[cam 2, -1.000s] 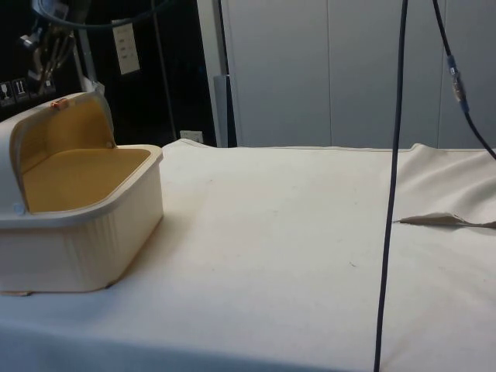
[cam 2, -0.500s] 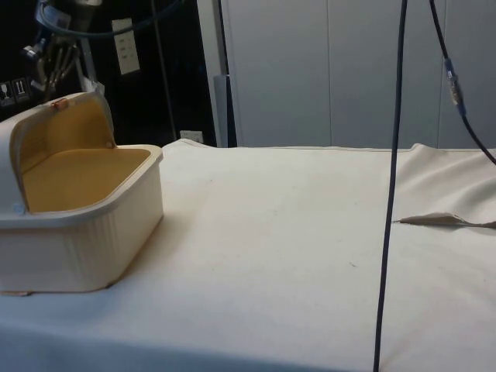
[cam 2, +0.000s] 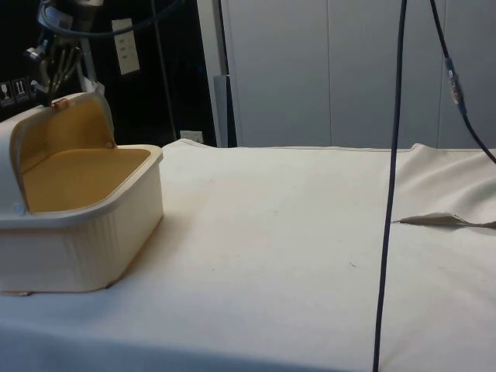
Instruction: Open the lid, then close it.
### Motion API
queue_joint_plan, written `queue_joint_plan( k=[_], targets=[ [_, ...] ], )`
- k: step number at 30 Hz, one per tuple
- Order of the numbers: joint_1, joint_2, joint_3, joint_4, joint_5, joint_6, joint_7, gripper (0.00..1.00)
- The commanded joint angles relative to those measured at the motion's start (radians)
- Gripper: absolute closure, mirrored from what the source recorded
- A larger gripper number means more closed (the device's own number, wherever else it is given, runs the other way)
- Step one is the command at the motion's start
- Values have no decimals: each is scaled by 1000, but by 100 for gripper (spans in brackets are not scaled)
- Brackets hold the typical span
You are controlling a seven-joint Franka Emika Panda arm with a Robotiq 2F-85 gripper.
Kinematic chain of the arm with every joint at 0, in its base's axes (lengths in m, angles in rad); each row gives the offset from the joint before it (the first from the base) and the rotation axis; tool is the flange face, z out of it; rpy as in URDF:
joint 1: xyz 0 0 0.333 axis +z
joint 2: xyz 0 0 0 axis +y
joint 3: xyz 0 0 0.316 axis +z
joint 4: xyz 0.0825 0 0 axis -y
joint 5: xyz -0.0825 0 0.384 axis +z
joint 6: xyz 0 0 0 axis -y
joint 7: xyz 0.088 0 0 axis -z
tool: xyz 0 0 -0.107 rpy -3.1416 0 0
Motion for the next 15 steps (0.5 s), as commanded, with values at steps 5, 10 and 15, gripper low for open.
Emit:
queue_joint_plan(
  k=[5, 10, 15],
  targets=[
    [-5, -17, 8, -20, 12, -15, -6, 100],
    [-1, -16, 0, -20, 0, -17, 0, 100],
    [-6, -32, 8, -51, 12, -20, -7, 100]
  ],
)
